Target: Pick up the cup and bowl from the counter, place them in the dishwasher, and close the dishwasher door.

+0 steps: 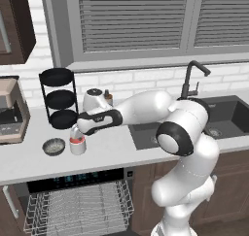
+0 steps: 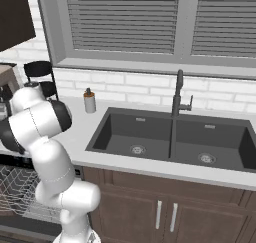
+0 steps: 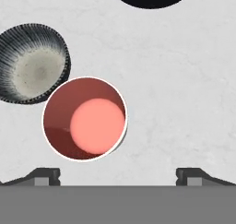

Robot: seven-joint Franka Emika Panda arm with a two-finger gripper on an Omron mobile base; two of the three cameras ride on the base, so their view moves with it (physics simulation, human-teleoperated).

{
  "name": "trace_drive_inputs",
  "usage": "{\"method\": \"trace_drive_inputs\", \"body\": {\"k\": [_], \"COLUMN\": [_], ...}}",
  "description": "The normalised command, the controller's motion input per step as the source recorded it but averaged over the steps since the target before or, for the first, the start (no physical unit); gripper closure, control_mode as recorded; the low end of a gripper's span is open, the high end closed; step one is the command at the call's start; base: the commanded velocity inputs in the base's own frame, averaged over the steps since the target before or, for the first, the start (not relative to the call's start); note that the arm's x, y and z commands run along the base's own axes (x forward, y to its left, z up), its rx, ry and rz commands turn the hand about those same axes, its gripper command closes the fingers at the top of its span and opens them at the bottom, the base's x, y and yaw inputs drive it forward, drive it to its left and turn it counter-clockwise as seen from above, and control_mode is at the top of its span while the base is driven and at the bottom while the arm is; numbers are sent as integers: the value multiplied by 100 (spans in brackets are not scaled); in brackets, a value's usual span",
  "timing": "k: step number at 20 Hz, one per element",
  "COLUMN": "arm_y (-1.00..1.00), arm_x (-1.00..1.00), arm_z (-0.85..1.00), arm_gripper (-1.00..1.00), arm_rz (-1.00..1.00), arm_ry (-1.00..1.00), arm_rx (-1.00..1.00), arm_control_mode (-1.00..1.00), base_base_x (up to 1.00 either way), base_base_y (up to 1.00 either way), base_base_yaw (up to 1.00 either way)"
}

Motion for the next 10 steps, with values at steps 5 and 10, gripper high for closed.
{"method": "trace_drive_inputs", "body": {"k": [5,10], "arm_y": [0,0], "arm_x": [13,29], "arm_z": [-27,-16], "arm_gripper": [-100,-100], "arm_rz": [0,0], "arm_ry": [0,0], "arm_rx": [0,0], "arm_control_mode": [-100,-100], "base_base_x": [0,0], "base_base_y": [0,0], "base_base_yaw": [0,0]}}
